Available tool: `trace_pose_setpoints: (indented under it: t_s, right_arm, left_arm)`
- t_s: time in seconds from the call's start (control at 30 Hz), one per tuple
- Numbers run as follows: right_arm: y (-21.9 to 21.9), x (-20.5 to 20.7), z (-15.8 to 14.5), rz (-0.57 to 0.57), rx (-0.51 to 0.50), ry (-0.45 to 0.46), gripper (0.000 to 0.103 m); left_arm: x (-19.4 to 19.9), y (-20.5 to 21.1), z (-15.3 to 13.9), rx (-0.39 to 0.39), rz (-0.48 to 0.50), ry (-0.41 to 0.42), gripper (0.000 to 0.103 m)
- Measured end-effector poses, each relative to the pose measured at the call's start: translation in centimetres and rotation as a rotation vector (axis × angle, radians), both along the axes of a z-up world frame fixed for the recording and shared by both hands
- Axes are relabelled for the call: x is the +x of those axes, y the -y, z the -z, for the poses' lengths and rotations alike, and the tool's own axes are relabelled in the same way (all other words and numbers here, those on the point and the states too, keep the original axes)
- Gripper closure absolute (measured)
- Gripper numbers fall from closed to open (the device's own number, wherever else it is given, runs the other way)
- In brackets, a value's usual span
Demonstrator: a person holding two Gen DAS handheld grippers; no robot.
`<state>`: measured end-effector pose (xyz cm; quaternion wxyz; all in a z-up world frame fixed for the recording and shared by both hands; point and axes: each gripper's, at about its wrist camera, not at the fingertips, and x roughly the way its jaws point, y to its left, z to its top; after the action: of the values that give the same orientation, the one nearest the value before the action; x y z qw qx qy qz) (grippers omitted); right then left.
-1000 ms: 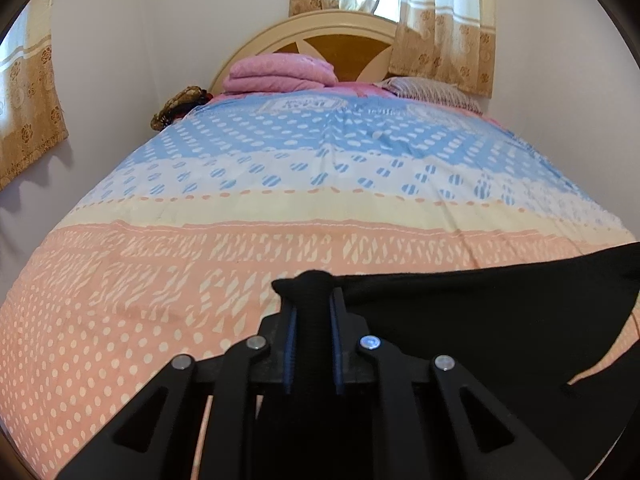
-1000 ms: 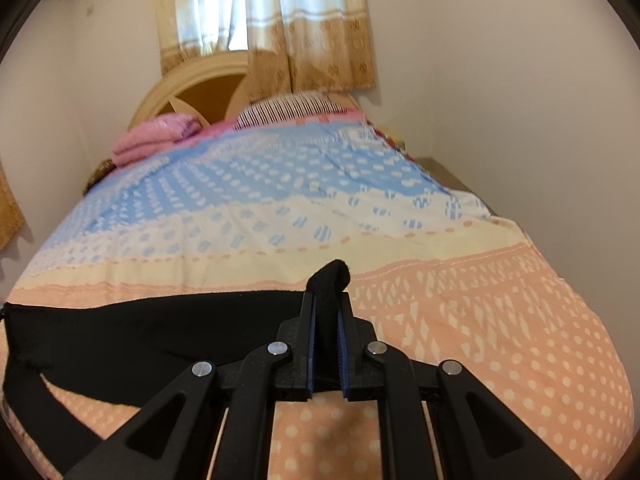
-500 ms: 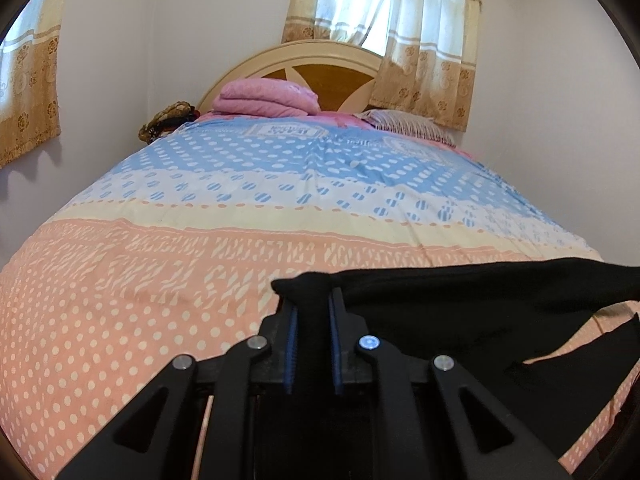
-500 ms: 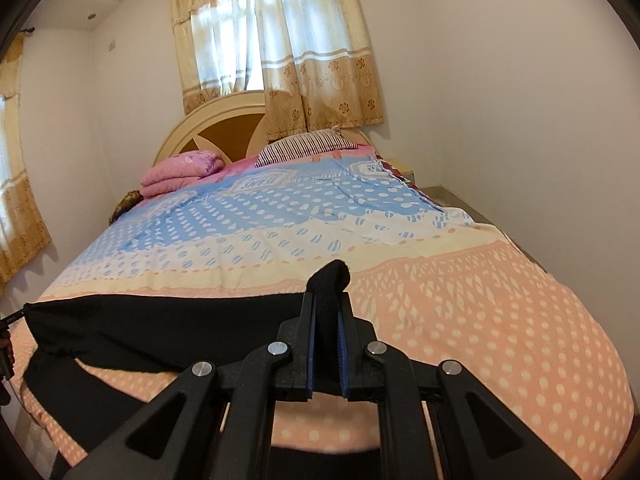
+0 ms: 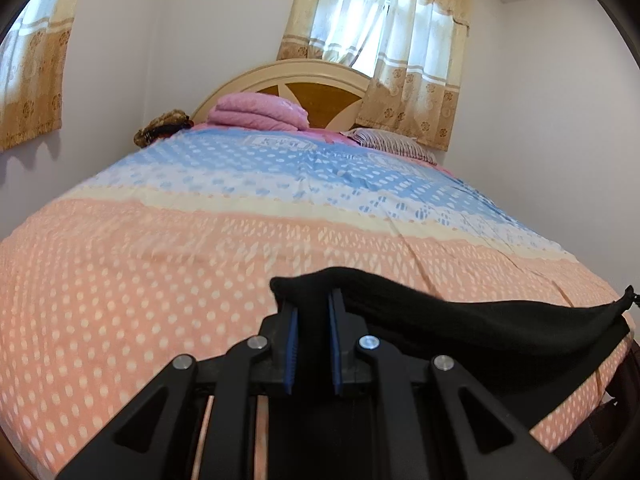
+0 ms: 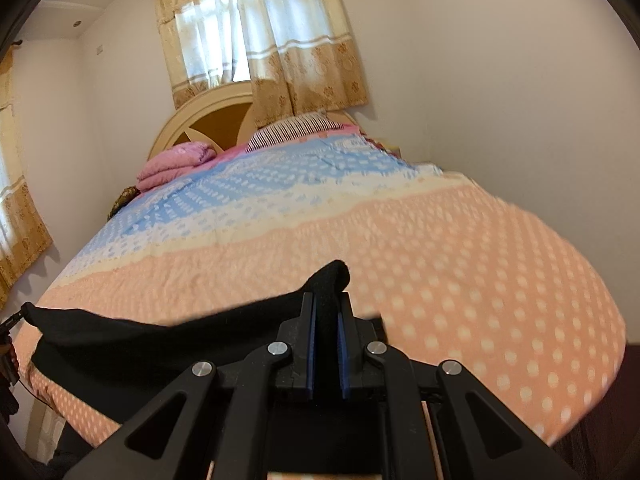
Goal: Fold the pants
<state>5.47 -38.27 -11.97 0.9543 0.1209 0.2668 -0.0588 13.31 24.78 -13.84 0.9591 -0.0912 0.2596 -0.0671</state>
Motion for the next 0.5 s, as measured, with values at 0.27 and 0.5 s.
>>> trace_pose_setpoints:
  t_s: [0.27, 0.5]
  right_arm:
    - [0.9, -1.1, 3.0, 0.045, 0.022, -0.064, 0.094]
    - [0.7, -1.7, 2.5, 0.071, -0.011, -0.059, 0.094]
  left_arm:
    - [-3.3, 0.2, 3.9, 0.031, -0.008, -0.051, 0.089]
    - [-4.8, 0.4, 5.0, 0.028, -0.009, -0.043, 0.089]
